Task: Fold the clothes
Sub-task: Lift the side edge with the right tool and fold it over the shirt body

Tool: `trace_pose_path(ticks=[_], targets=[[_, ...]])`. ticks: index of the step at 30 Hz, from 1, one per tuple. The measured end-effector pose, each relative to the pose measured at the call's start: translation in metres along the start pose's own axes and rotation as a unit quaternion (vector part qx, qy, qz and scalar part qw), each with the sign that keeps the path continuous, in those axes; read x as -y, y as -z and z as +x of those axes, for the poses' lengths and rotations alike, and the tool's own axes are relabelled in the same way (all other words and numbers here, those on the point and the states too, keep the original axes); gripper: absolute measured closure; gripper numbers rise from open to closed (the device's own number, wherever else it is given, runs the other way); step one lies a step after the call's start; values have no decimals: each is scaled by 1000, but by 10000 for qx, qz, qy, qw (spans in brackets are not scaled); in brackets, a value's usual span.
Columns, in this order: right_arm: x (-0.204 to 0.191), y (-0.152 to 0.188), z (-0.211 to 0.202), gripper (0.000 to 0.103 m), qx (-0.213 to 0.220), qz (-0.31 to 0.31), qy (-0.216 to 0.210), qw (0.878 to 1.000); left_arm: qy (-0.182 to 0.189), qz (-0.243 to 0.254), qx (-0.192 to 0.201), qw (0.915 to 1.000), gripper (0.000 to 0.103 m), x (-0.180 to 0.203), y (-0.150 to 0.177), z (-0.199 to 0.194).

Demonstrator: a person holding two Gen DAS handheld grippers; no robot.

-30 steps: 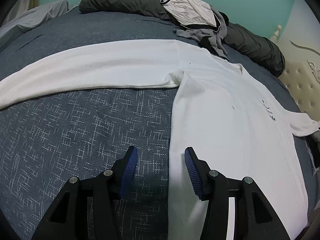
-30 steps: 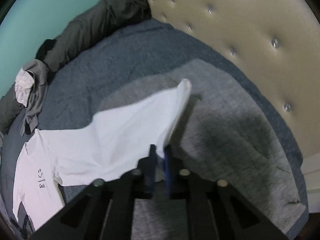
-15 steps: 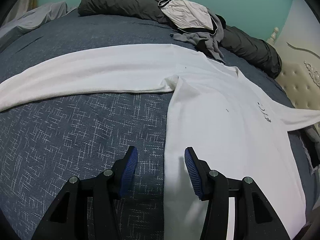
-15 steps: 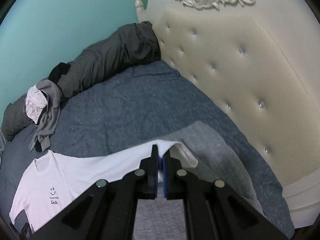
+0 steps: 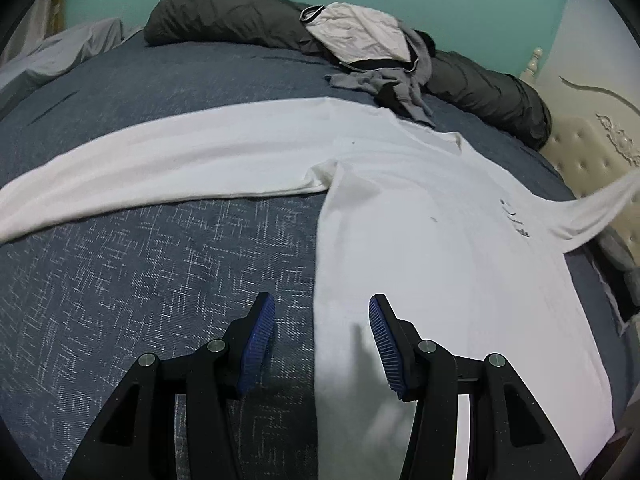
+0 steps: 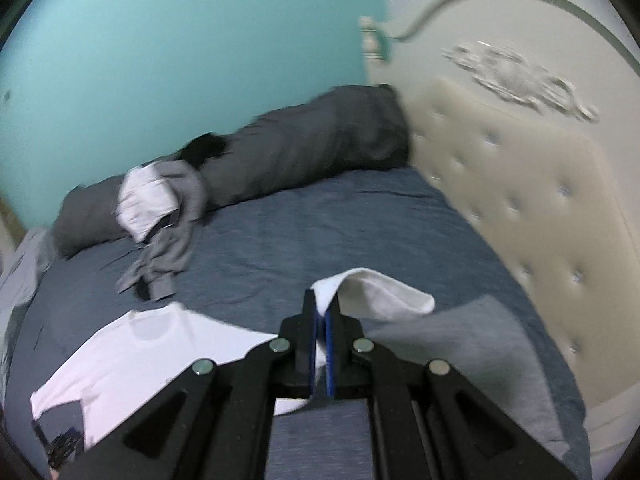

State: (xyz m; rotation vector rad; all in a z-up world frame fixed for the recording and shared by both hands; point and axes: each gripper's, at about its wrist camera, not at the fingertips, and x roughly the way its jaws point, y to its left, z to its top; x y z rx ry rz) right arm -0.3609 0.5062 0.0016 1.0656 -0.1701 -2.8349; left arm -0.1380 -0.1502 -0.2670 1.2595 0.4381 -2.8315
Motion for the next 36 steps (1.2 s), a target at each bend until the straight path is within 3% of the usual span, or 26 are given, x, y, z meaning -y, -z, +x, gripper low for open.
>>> trace_pose_path(ticks=[10, 15, 19, 27, 36], targets=[[-190, 22, -21, 100, -57, -623, -1464, 9872, 89, 31, 115, 9999, 50, -7, 8, -31], [-287, 76, -20, 100, -373, -818, -2325, 9684, 105, 75, 237, 9996, 50, -17, 12, -50], [-364, 143, -1, 100, -923, -1221, -2754, 9490, 126, -13, 251, 9996, 49, -30, 16, -59], [-437, 276, 49, 100, -1877, -1334, -3073, 9233, 171, -10, 212, 9996, 48, -41, 21, -63], [-443, 338, 81, 97, -2326, -1413, -3033, 9132, 322, 10, 107, 9994, 47, -39, 21, -57]])
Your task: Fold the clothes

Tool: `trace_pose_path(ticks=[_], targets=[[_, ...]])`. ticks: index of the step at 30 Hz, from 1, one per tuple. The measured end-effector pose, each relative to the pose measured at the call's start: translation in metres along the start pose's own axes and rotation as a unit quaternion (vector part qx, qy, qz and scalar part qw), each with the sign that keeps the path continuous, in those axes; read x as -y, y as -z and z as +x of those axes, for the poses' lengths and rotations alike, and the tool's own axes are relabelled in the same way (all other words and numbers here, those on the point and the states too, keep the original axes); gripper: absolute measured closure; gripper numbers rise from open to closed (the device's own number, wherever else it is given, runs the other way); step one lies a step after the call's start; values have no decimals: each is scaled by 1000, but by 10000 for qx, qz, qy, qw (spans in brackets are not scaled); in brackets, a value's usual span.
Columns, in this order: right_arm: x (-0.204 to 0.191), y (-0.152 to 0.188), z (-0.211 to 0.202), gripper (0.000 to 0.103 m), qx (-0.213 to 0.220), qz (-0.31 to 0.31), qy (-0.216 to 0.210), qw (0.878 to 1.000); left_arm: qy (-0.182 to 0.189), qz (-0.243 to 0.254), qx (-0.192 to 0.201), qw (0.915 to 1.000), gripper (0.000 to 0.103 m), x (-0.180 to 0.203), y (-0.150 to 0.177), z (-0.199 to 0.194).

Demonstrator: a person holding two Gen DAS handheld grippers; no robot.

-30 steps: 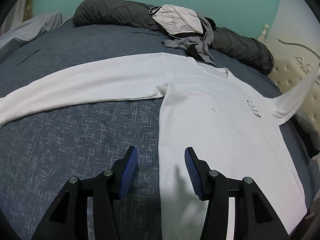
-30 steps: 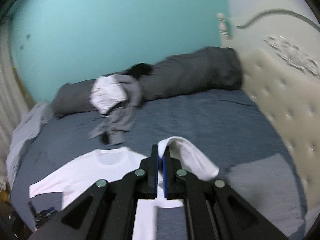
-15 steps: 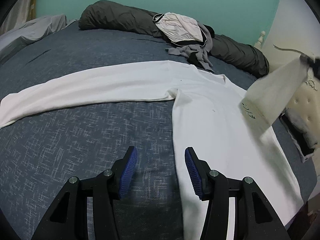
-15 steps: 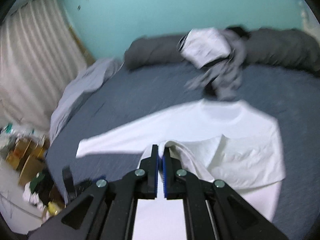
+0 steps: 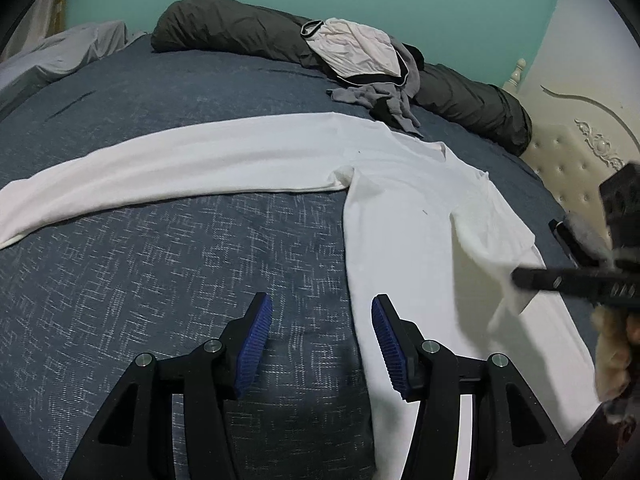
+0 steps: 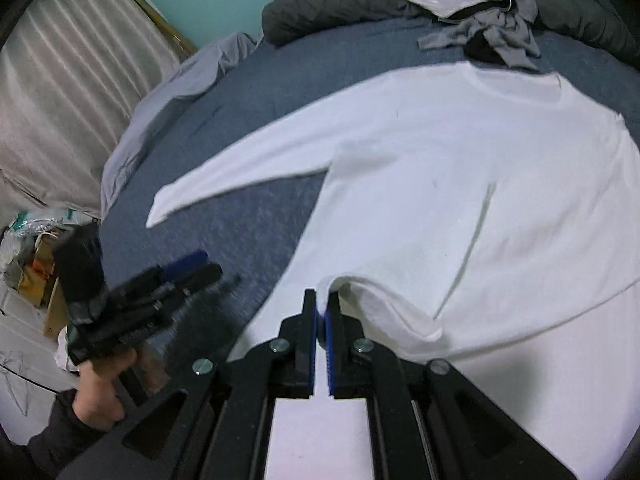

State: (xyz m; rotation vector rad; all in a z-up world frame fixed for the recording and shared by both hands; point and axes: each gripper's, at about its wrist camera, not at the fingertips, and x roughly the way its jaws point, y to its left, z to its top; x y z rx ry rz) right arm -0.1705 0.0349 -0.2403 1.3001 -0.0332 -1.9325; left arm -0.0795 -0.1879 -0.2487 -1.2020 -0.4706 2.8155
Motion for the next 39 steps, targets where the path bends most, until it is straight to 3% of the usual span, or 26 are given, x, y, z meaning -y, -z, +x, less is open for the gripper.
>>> trace_pose_path(ticks=[4, 8, 10, 14, 20, 28, 36, 39], targets=[[5, 16, 14, 93, -124, 158, -245, 9995, 34, 21, -28, 10000, 46, 3, 0, 3], [4, 23, 14, 66, -162, 136, -594, 9980, 40, 23, -57, 10000, 46, 5, 0, 6], [5, 23, 7, 66, -55, 76, -575, 9983, 57, 44, -74, 9999, 45, 8, 0, 8], [30, 21, -15, 66, 254, 388, -41, 9989, 174, 125, -115, 9997, 45, 16, -1, 10], [87, 38, -51, 66, 592, 1126, 554, 9903, 442, 760, -355, 9955, 44, 62, 0, 23], [127, 81, -77, 66, 939, 1647, 857, 9781, 559, 1903, -807, 9768, 44, 138, 26, 56], [139, 107, -91, 66, 1034, 1688, 950, 9756, 370, 2556, -1005, 9608, 45, 171, 37, 77], [143, 109, -95, 66, 1100, 1761, 924, 9738, 361, 2744, -1095, 9547, 51, 178, 42, 80]])
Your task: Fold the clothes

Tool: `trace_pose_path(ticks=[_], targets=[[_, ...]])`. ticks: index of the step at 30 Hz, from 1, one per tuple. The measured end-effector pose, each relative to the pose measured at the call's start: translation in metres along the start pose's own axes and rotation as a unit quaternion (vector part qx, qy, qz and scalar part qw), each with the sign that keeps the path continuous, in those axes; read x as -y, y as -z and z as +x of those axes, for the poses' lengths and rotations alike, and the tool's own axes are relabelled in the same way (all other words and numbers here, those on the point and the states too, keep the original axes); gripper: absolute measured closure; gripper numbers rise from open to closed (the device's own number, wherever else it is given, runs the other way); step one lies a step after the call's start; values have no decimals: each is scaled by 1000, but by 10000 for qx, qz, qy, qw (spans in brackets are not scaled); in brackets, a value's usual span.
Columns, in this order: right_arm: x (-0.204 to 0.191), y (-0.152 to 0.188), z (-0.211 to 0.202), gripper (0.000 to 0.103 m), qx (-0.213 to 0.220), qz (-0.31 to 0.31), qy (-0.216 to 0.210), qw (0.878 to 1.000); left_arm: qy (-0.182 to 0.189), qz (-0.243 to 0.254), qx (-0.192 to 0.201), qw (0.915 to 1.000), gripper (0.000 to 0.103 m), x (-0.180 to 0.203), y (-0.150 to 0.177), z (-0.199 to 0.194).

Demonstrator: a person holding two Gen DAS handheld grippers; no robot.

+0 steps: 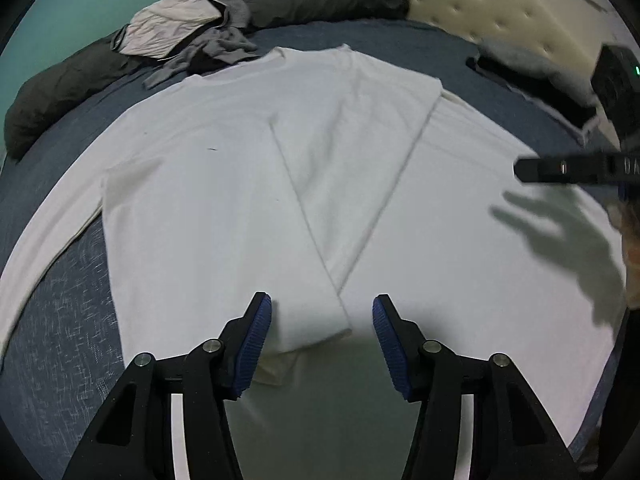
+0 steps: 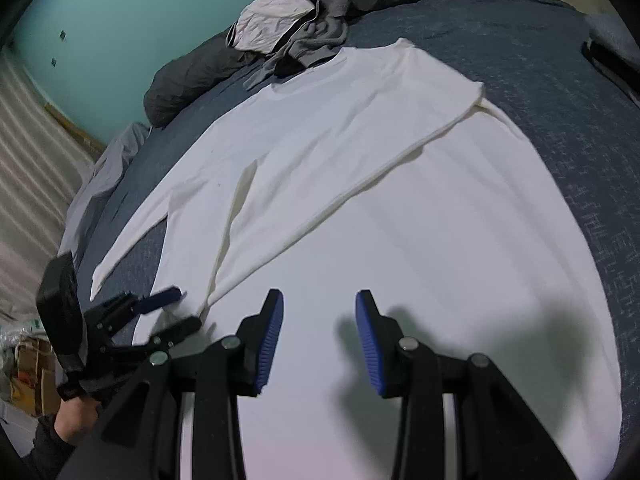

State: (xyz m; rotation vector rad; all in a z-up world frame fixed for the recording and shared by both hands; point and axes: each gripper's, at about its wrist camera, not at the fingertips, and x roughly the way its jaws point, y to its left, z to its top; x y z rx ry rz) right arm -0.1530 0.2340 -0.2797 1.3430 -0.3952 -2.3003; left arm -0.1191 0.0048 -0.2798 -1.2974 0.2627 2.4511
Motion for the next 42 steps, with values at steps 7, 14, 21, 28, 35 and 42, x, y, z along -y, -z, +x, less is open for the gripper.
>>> trace_pose_path(ticks=[7, 14, 21, 28, 35, 42], targets=[[5, -1, -2, 66, 24, 142, -46, 9999, -85, 76, -140, 9998, 98, -6, 5, 6], [3, 0, -2, 66, 4, 149, -81, 9999, 501, -1156, 421, 9911, 100, -64, 9, -33], [0, -2, 2, 66, -50, 172, -100, 9998, 526, -2263, 572, 9710, 100, -130, 29, -41], [12, -11, -4, 66, 31, 487, -213, 9986, 457, -2528, 422, 9655, 100, -149, 37, -26], [32, -29, -13, 66, 100, 314, 156, 9993, 195, -2664, 427, 9627, 99, -158, 43, -33], [82, -78, 1, 65, -207, -79, 1336, 9908, 467, -2401, 509, 9683, 82, -140, 29, -27]])
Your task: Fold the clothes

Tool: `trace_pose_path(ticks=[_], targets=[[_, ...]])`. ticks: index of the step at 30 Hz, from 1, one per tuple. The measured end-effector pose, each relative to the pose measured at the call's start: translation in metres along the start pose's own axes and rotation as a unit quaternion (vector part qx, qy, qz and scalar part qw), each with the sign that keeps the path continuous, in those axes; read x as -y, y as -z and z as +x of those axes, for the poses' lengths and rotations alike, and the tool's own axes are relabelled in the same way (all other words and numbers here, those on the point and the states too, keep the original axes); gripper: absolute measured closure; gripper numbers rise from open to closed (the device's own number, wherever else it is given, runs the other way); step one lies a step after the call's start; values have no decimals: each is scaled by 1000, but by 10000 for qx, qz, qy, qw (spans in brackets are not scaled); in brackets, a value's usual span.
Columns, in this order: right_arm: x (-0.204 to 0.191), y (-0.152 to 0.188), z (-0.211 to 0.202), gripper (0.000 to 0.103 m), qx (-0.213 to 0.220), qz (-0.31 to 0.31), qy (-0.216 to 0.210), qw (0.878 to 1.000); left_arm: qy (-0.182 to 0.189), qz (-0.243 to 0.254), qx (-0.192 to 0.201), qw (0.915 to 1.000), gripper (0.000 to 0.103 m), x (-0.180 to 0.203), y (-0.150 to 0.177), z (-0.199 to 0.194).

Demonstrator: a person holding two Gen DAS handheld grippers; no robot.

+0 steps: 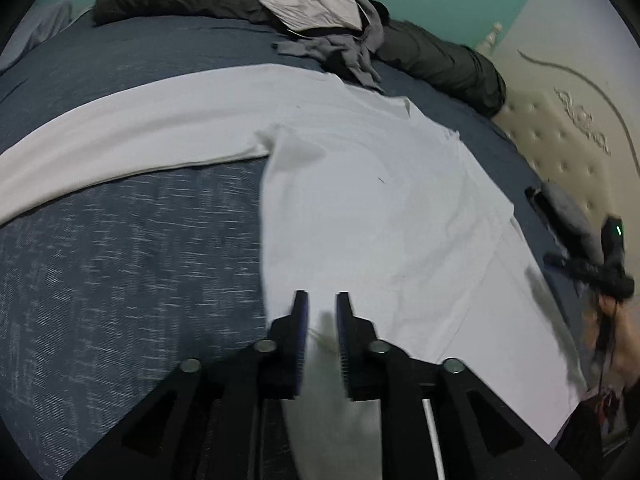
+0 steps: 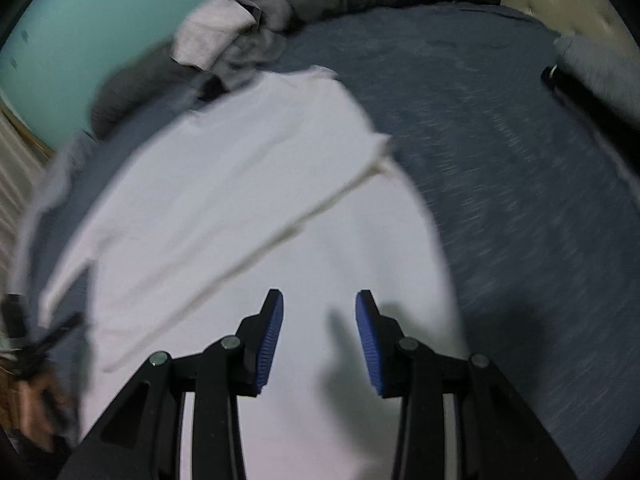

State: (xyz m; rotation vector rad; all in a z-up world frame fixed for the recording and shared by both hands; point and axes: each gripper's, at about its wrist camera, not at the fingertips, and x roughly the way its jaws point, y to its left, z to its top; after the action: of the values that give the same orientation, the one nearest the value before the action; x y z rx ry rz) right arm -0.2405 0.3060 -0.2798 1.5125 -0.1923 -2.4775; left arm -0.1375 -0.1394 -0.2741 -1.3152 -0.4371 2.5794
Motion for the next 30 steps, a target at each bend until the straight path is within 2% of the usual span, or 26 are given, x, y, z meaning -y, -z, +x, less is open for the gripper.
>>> trace_pose_path(ticks=[5, 14, 18, 23, 27, 30], targets=[[31, -35, 17, 65, 26, -84, 442, 9990, -3, 322, -106, 9994, 79, 20, -4, 16], [23, -71, 65, 66, -60, -1111, 1164, 9869, -114, 394, -278, 9988, 79, 26, -11, 41], [27, -78, 86, 66, -148, -1016, 1094, 9887, -149, 435, -359, 9983, 79, 28, -10, 46], [32, -87, 92, 66, 78, -944, 1127, 9891, -136, 398, -438, 9982, 79, 25, -11, 56], [52, -92, 89, 66, 297, -550, 1121, 9917, -120, 358, -460, 9982, 79, 24, -11, 59], [60, -88, 89, 66, 355, -476, 1025, 9930, -130, 369, -466, 9981, 79, 25, -11, 59]])
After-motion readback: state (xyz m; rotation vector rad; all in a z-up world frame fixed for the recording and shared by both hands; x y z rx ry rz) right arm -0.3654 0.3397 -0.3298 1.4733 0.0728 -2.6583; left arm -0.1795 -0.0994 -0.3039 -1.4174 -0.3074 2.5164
